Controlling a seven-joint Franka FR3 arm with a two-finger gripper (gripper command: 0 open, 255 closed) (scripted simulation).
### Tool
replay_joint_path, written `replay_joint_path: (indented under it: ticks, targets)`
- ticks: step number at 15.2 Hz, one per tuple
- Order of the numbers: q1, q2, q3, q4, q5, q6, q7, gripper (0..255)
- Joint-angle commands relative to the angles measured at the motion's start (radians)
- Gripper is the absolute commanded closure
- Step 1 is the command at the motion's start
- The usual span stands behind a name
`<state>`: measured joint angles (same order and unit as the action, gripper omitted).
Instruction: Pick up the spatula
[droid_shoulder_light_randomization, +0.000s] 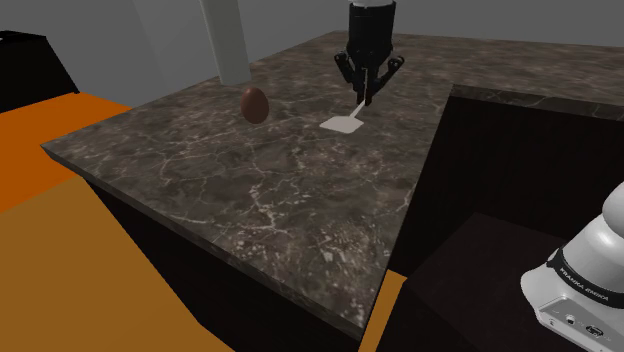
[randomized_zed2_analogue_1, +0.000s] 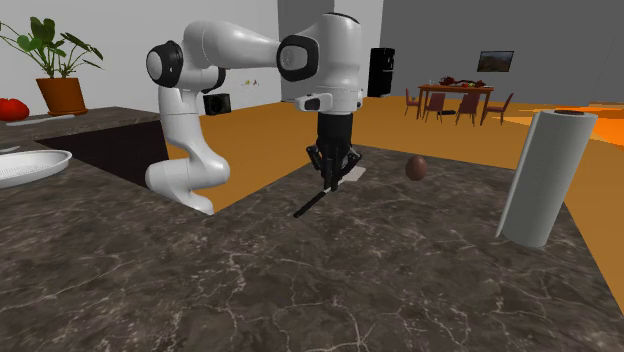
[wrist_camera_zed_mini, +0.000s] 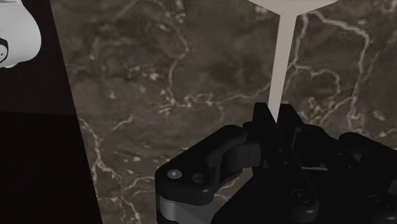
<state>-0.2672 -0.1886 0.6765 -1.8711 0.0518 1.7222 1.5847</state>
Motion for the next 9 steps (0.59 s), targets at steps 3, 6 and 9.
replay_joint_path:
  ticks: [3, 6, 9]
  targets:
    - [0.0, -0.001, 0.0, -0.003, 0.001, 0.002, -0.001, 255]
    - [-0.001, 0.003, -0.001, 0.041, -0.002, -0.039, 0.0, 255]
    - [-0.003, 0.01, -0.001, 0.088, -0.007, -0.079, 0.001, 255]
